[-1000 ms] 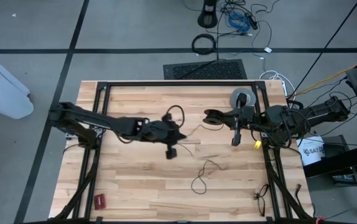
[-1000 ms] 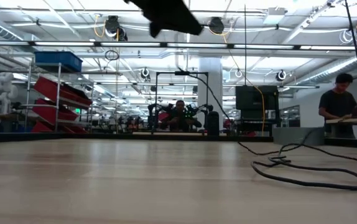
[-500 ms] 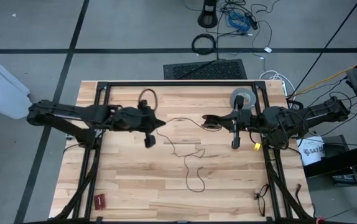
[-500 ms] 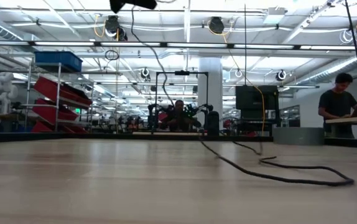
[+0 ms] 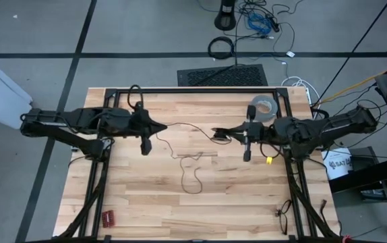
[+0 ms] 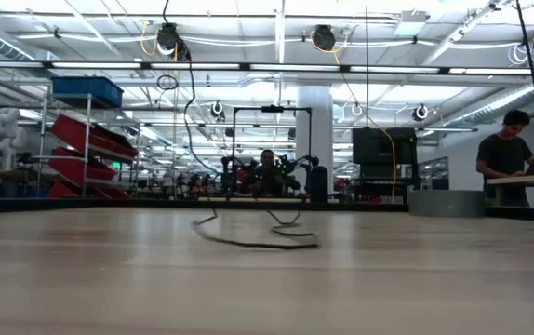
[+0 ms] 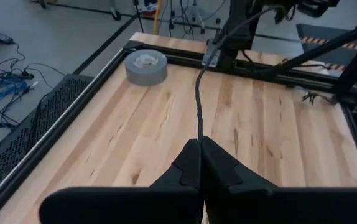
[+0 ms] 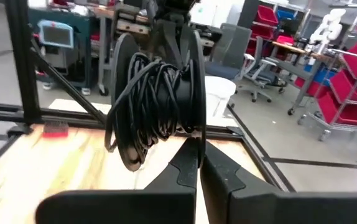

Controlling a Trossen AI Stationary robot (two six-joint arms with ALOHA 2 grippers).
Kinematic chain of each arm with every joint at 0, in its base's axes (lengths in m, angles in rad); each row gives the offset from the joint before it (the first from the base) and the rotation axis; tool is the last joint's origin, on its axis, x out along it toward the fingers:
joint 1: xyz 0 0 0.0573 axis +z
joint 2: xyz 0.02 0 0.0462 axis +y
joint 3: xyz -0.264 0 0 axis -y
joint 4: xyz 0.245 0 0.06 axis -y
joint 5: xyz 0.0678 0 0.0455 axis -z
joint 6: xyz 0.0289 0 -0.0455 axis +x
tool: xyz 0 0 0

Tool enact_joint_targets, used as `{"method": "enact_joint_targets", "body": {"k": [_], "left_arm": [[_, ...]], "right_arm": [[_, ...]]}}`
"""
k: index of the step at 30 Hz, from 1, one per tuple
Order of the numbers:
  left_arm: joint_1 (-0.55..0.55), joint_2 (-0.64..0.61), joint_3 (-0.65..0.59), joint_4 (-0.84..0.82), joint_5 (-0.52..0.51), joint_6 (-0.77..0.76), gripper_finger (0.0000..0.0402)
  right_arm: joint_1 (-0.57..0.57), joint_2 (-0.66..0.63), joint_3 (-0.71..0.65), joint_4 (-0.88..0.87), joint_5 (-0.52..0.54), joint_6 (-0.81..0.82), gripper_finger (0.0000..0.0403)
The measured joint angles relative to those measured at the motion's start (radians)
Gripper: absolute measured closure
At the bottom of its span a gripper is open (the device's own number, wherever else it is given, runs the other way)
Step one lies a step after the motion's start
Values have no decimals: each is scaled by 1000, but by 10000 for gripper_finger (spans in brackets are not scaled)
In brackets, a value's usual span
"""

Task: Coil cords
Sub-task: Coil the black wire onto the spool

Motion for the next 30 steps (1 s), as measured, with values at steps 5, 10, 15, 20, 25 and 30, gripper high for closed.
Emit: {"method": "enact_joint_targets", "body": {"k": [5, 10, 15, 20, 25, 30], "left_arm": [[-15, 31, 0, 0, 84, -38, 400], [-51, 118, 0, 2, 95, -51, 400], [-61, 246, -2, 32, 96, -51, 400], [-61, 347, -2, 119, 120, -23, 400], [-61, 366, -2, 81, 134, -26, 399], [-62, 344, -2, -9, 141, -91, 364]], "right_arm": [[-33, 40, 0, 117, -15, 29, 403], [-46, 56, 0, 180, -15, 43, 403], [-46, 56, 0, 226, -19, 44, 403], [-46, 56, 0, 257, -18, 35, 403], [-46, 46, 0, 257, -19, 29, 403], [-44, 45, 0, 255, -19, 30, 403]]}}
